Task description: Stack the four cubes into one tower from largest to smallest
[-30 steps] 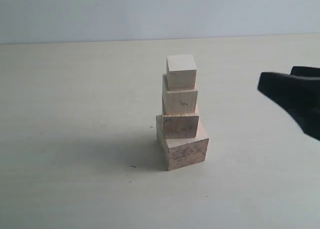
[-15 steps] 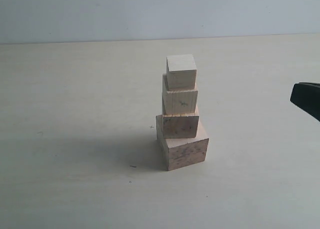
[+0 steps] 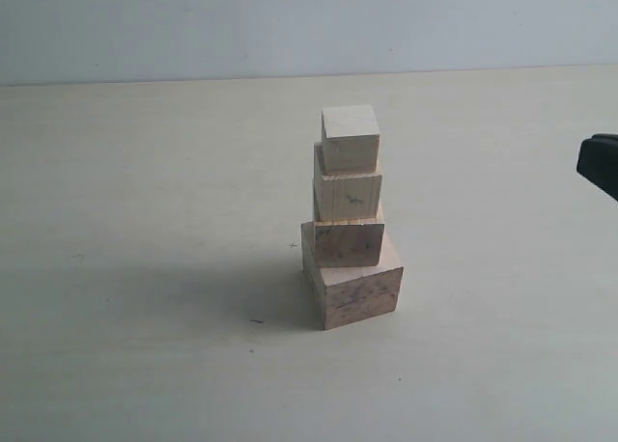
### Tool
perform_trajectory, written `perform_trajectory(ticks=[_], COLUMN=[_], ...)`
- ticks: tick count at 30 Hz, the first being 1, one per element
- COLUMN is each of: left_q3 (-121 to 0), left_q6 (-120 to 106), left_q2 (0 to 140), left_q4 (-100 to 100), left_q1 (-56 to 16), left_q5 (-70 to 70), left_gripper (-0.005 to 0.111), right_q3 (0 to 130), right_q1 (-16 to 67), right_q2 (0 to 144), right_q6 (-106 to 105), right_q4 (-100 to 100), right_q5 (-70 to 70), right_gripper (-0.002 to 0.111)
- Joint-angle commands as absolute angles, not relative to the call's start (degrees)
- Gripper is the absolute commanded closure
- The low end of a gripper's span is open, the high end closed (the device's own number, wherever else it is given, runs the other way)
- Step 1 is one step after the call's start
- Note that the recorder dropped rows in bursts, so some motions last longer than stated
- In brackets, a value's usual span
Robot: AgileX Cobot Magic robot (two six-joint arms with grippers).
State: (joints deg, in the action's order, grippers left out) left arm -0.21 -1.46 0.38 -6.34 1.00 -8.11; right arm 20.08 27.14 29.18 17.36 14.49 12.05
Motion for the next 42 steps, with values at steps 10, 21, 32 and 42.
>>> perform_trajectory(ticks=[10,21,32,42], left_q3=[0.0,0.0,0.0,0.0], left_q6=[-1.3,-1.6,-1.3,-1.4], left_q2=[0.0,0.0,0.0,0.0], left_q4=[-6.7,-6.7,-6.7,-6.7], left_q1=[0.6,0.6,0.6,0.6], left_q5=[-8.1,-8.1,-8.1,-8.1], left_gripper=[0.107,0.107,0.107,0.107], right_q3=[19.9,8.9,0.0,0.0], right_q1=[26.9,24.5,18.6,18.6], right_q2=[28.9,20.5,4.6,0.0], right_q6=[17.6,16.3,18.3,18.3], right_q4=[16.9,19.2,17.9,15.0], right_q5=[7.3,2.9,8.1,16.6], right_gripper=[0.108,0.108,0.108,0.108])
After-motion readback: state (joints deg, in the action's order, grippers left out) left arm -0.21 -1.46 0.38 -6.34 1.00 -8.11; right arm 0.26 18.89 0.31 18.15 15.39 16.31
